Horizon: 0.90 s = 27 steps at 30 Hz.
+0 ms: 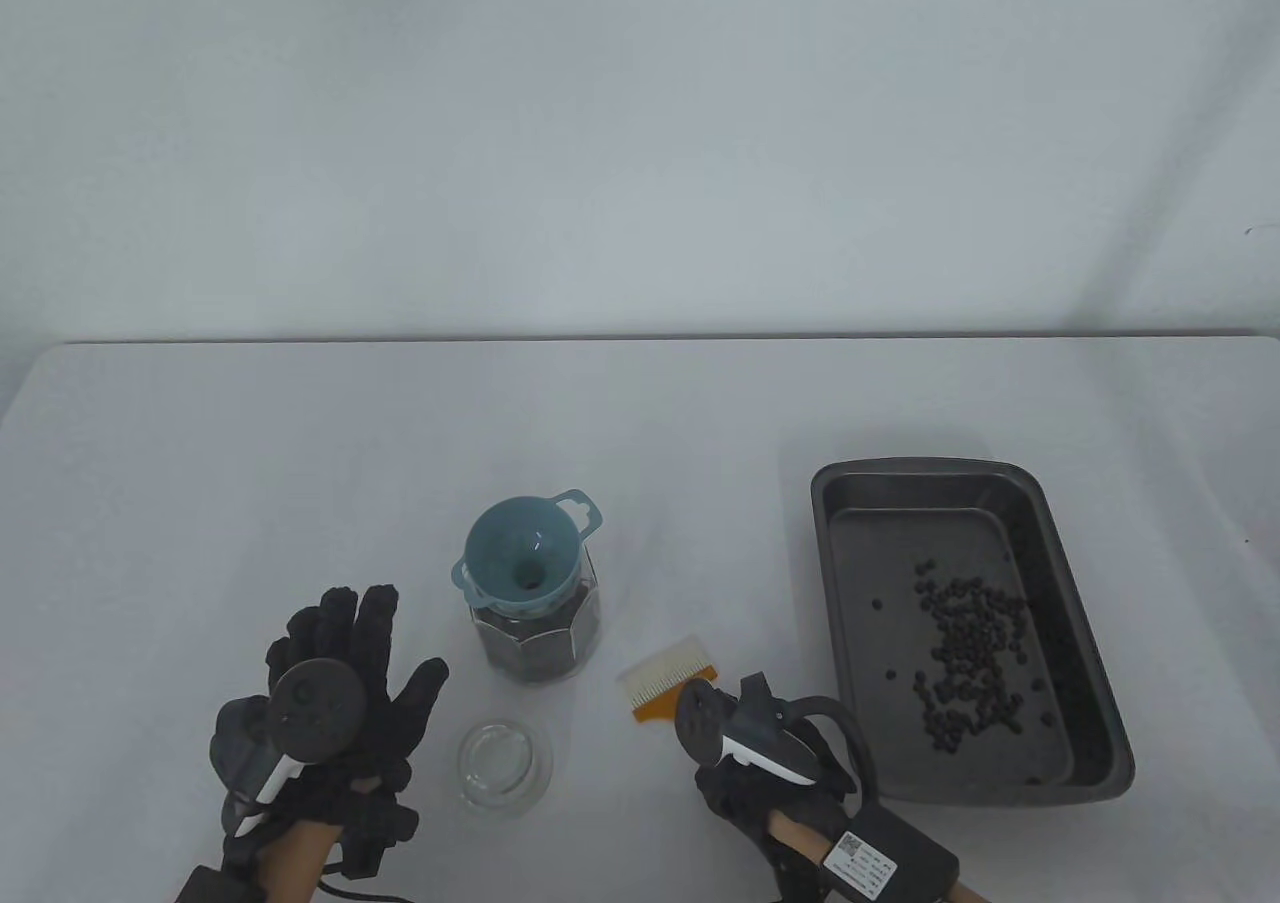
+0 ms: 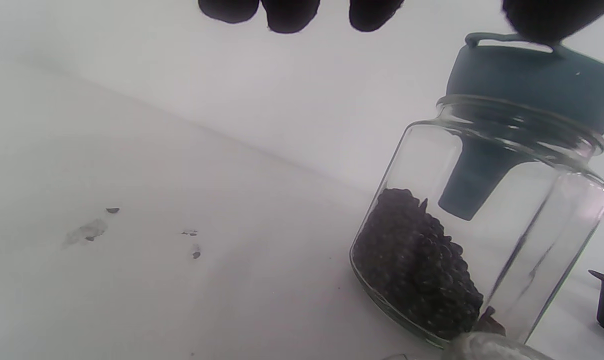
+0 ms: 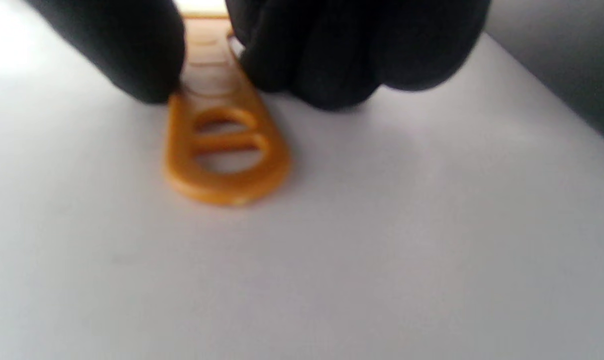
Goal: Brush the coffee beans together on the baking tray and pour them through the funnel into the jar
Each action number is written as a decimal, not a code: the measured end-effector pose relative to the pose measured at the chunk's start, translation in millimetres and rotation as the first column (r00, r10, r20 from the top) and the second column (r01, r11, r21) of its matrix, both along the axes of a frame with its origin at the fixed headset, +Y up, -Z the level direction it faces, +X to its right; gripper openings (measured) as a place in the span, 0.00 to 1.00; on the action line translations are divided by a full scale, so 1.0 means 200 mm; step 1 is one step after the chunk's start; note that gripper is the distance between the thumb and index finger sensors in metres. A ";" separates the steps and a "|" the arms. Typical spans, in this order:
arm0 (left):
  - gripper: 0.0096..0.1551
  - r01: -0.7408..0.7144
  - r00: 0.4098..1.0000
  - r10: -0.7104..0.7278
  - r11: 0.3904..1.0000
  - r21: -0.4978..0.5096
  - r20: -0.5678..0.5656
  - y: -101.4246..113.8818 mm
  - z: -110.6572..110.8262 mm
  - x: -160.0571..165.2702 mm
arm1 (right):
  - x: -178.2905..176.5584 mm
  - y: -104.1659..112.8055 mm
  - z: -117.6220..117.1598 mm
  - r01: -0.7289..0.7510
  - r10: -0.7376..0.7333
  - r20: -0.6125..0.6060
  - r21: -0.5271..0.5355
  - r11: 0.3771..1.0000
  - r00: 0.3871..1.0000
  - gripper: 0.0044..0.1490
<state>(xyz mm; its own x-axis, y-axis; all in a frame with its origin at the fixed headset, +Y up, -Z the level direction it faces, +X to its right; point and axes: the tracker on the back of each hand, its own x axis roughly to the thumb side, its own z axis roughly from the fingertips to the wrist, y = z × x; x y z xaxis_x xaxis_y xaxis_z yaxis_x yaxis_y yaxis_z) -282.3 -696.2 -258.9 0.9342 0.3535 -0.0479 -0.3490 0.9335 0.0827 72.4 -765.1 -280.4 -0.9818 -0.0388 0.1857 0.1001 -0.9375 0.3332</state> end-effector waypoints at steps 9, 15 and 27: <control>0.52 -0.021 1.000 0.021 1.000 -0.005 -0.007 0.00 0.01 -0.01 | -0.03 -0.04 0.04 -0.088 0.097 -0.052 0.151 0.985 0.994 0.52; 0.52 -0.025 1.000 0.025 0.999 -0.022 -0.005 -0.01 0.01 -0.01 | -0.05 -0.05 0.06 -0.119 0.139 -0.091 0.196 0.973 0.986 0.45; 0.52 -0.029 1.000 0.029 0.999 -0.029 -0.003 -0.01 0.01 -0.01 | -0.02 0.00 0.05 -0.058 0.103 -0.211 0.209 0.976 0.972 0.31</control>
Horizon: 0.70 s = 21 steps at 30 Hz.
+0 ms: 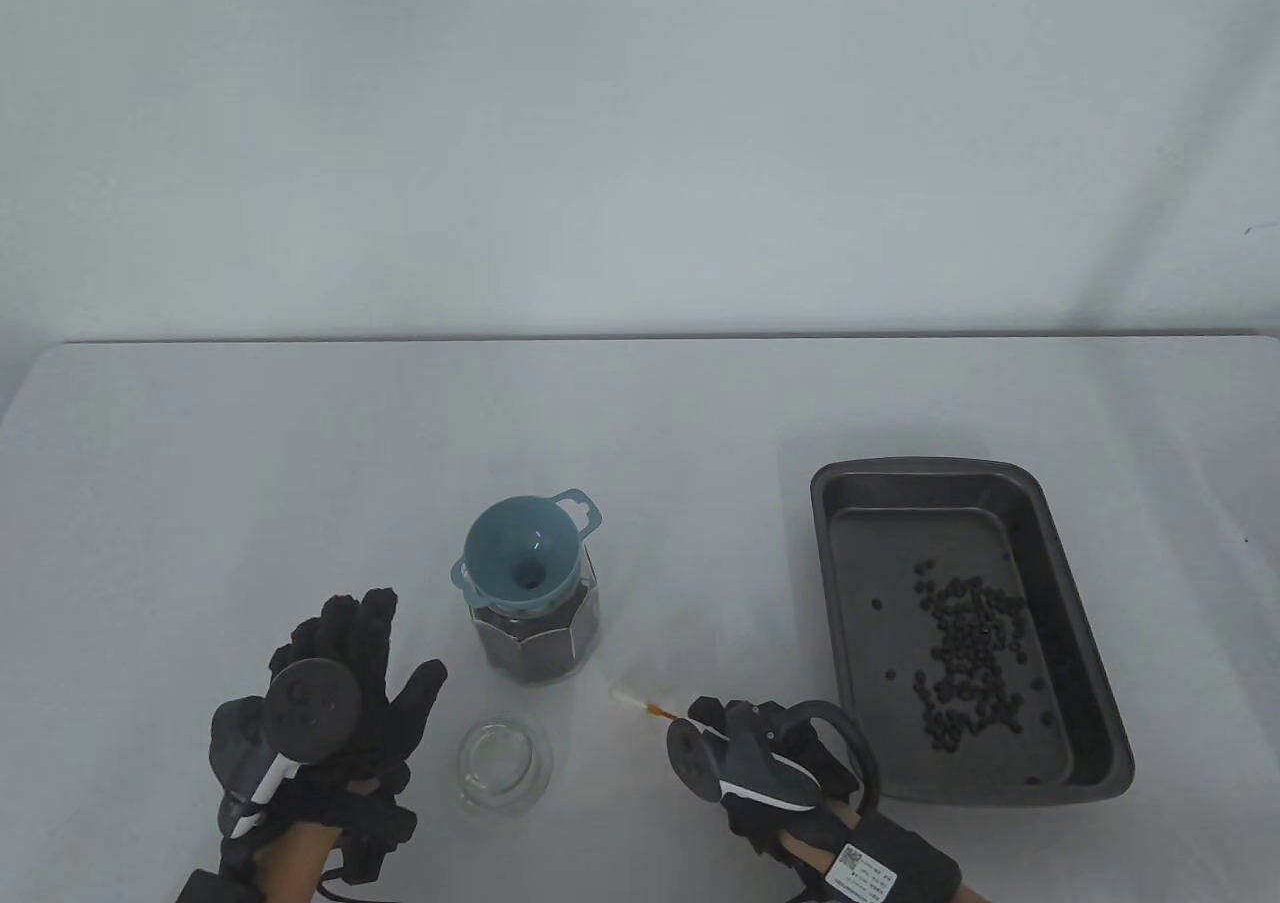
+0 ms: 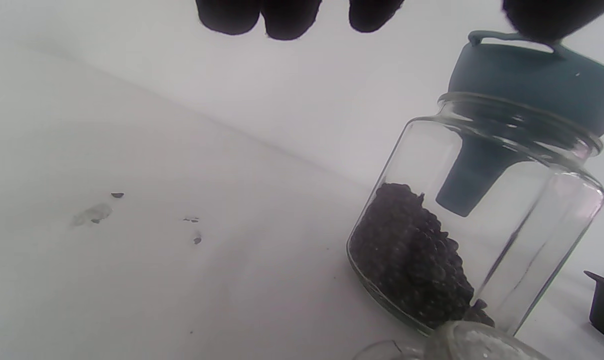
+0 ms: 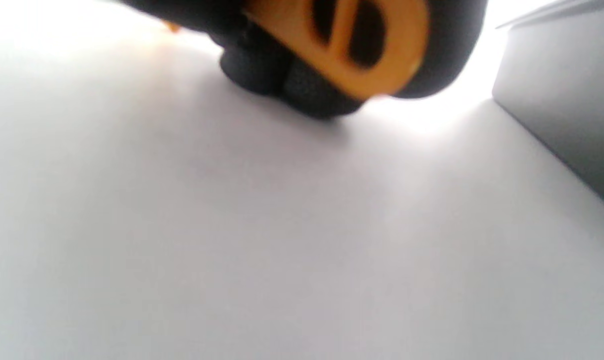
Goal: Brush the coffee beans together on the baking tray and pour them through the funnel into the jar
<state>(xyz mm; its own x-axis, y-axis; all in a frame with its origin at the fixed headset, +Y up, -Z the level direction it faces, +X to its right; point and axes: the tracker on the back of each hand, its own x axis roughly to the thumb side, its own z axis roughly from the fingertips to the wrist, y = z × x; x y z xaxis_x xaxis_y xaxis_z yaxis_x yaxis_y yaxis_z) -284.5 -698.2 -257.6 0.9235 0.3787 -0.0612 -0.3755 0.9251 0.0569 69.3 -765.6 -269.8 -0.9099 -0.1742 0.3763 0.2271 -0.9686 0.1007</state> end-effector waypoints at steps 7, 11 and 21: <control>0.52 -0.012 1.000 0.012 1.000 -0.006 0.005 0.00 -0.01 0.00 | 0.02 0.15 0.04 -0.003 0.008 -0.060 0.083 0.997 0.998 0.35; 0.52 -0.025 1.000 0.025 1.000 -0.014 0.004 0.00 -0.01 -0.01 | 0.10 0.32 0.05 0.024 -0.014 -0.053 0.189 0.982 0.998 0.34; 0.52 -0.043 0.999 0.043 0.998 -0.041 0.002 0.00 -0.01 -0.01 | 0.67 0.73 -0.18 0.139 -0.217 0.152 0.403 0.904 0.964 0.31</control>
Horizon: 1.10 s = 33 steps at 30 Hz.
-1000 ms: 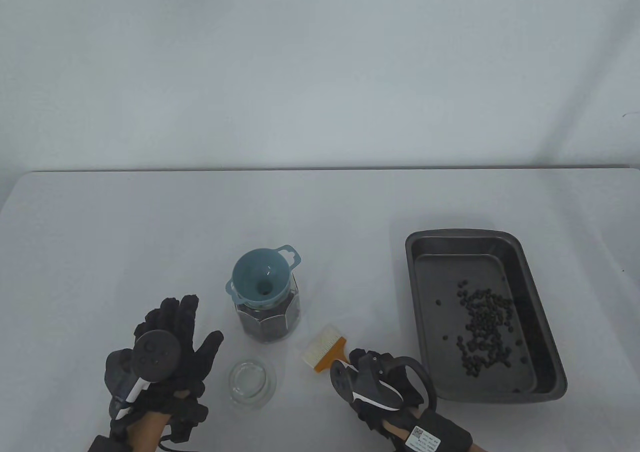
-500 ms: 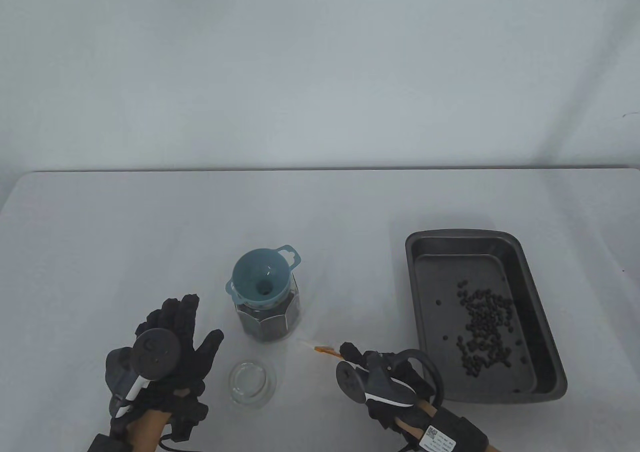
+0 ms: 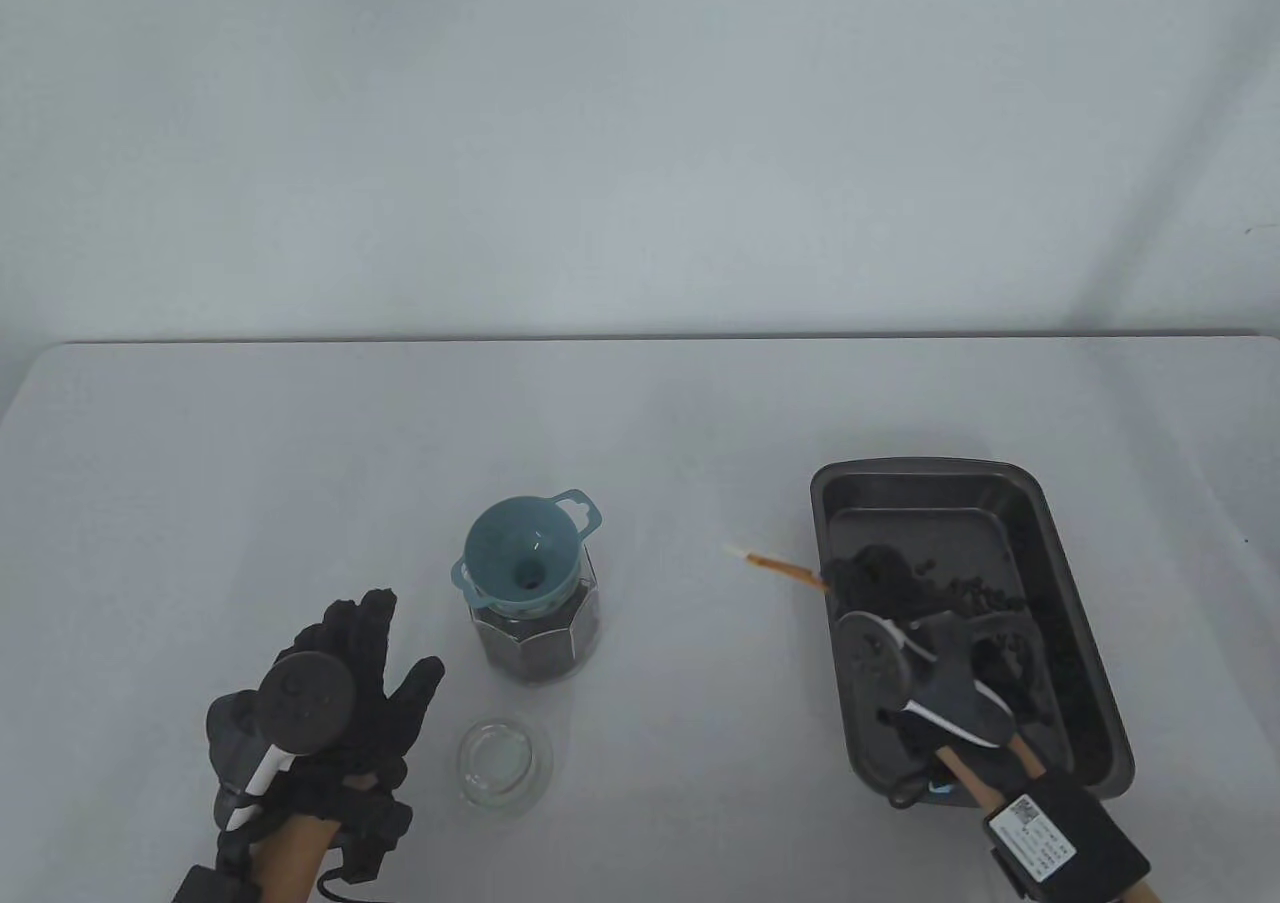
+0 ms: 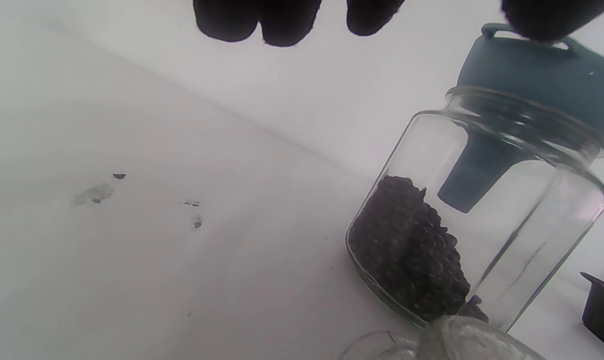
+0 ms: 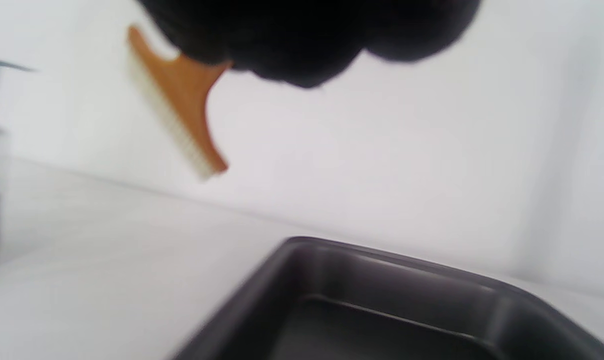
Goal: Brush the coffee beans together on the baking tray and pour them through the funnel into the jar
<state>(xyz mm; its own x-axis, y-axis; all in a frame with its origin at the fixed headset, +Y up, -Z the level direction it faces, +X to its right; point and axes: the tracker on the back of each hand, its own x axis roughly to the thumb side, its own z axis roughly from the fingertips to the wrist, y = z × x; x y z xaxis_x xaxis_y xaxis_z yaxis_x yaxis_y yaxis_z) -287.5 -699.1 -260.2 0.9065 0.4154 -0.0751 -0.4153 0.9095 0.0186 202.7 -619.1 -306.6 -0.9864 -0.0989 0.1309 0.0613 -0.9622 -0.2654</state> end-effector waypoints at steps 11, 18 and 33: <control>0.52 -0.006 1.000 0.006 0.999 -0.042 -0.001 -0.03 -0.03 0.00 | 0.46 -0.08 -0.20 -0.092 0.086 0.174 0.027 0.995 0.981 0.25; 0.52 0.009 1.000 -0.009 0.998 -0.065 -0.005 -0.04 -0.04 0.01 | 0.39 -0.26 -0.31 -0.194 0.193 0.154 -0.007 0.981 0.969 0.24; 0.52 0.000 1.000 0.000 0.995 -0.096 0.009 -0.04 -0.05 0.01 | 0.33 -0.36 -0.36 -0.184 0.207 0.027 -0.352 0.918 0.978 0.23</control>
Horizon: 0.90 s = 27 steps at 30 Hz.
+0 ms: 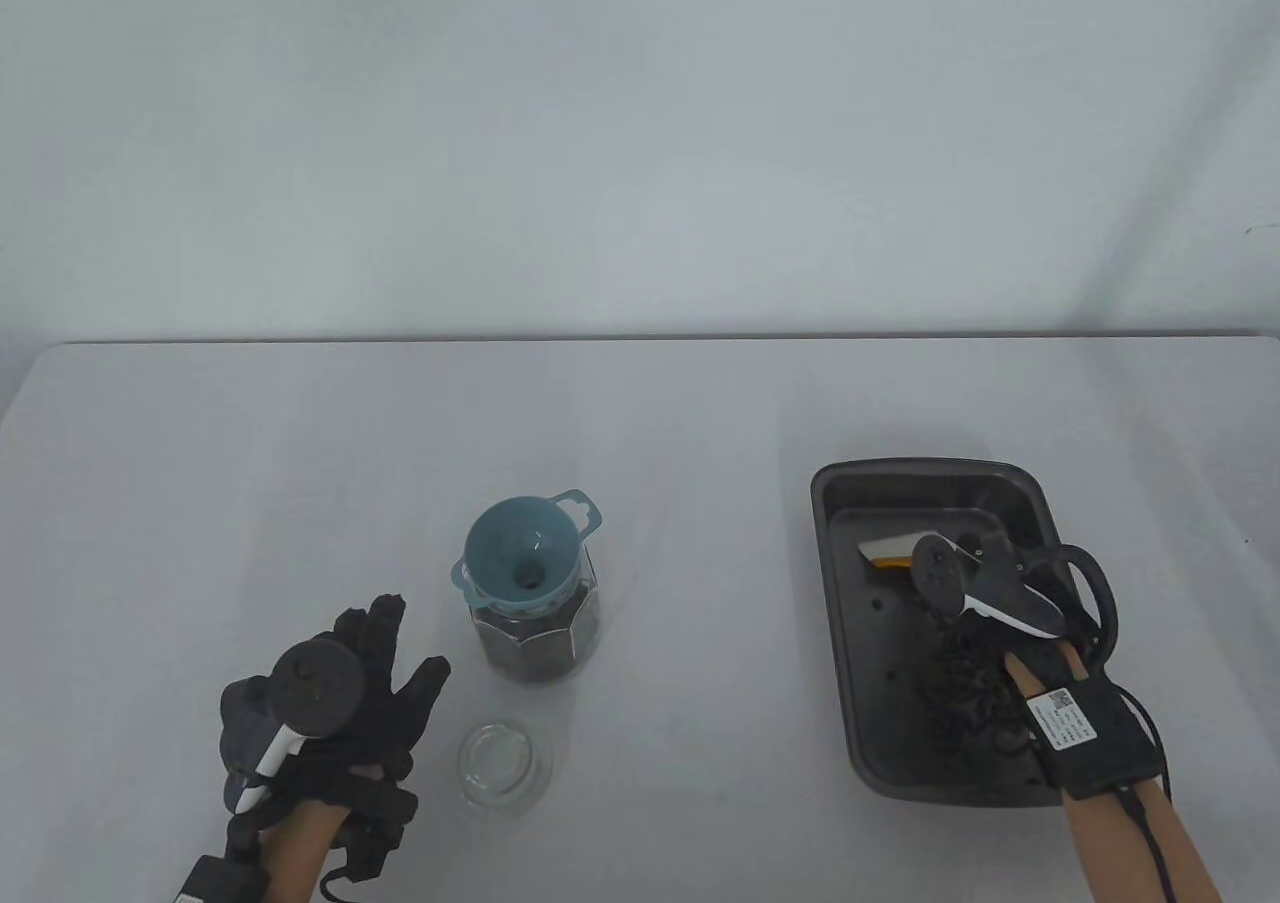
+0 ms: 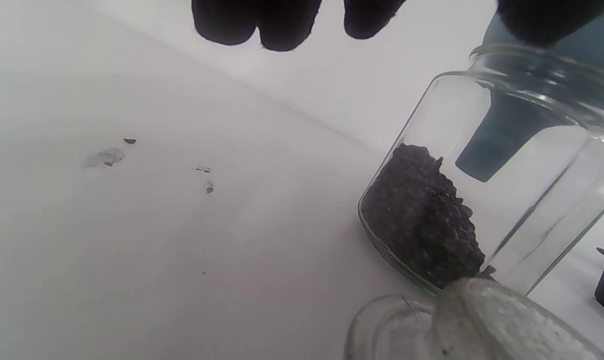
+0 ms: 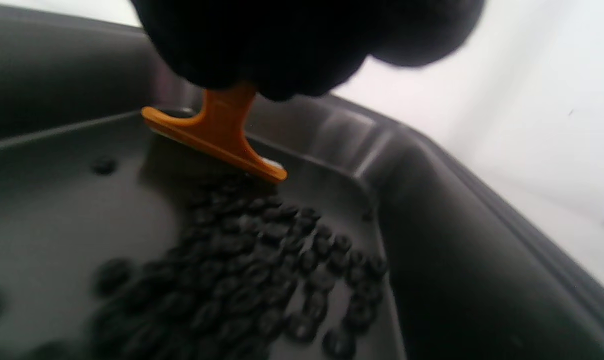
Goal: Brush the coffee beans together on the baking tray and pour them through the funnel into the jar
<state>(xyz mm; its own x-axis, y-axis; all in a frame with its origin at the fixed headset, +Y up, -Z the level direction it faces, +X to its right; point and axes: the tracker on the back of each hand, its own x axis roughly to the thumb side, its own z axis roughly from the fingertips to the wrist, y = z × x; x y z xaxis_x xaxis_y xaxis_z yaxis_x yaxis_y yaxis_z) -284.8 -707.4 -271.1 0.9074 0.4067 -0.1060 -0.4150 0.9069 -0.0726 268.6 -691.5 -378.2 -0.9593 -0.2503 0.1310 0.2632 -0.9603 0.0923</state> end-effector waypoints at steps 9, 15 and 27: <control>0.52 -0.010 1.000 0.010 1.000 -0.016 0.007 -0.01 0.01 0.00 | -0.11 0.09 0.26 -0.083 0.072 -0.058 -0.227 0.970 0.996 0.25; 0.52 -0.016 1.000 0.016 1.000 -0.026 0.008 -0.01 0.01 0.00 | -0.16 0.14 0.45 -0.024 -0.023 -0.126 -0.359 0.933 0.992 0.26; 0.52 -0.028 1.000 0.028 0.999 -0.046 0.009 -0.01 0.01 0.00 | -0.06 0.40 0.38 -0.044 0.040 -0.034 -0.132 0.990 0.999 0.25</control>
<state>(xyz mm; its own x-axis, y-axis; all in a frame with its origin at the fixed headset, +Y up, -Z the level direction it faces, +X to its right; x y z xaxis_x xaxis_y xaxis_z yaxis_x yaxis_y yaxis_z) -285.0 -709.4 -268.9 0.8967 0.4269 -0.1165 -0.4393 0.8905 -0.1184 256.1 -612.4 -302.2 -0.9431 -0.2692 0.1951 0.3081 -0.9281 0.2089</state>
